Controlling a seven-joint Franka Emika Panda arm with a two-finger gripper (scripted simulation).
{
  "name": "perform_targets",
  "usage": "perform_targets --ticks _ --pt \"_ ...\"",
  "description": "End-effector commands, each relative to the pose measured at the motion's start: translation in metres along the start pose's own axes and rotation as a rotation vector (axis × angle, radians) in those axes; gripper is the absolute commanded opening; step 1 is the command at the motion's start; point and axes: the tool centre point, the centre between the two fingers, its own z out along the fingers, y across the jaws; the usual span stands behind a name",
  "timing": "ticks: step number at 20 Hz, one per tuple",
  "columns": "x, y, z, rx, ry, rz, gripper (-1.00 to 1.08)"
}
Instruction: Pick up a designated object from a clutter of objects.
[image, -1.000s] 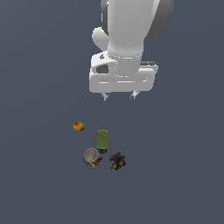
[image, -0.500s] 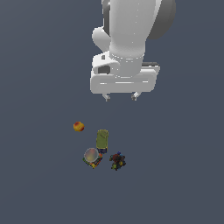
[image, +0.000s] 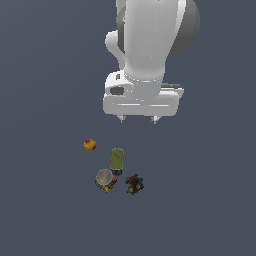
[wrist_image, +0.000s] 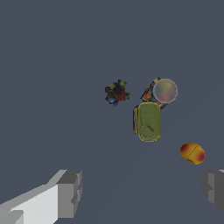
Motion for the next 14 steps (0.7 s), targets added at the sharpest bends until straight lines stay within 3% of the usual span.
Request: perform_targets --ticks 1,14 --pt "0.007 0.0 0.008 0.004 -0.002 0.049 1.0" --pt "0.051 -0.003 0.071 0.022 -0.016 0.4 1.0"
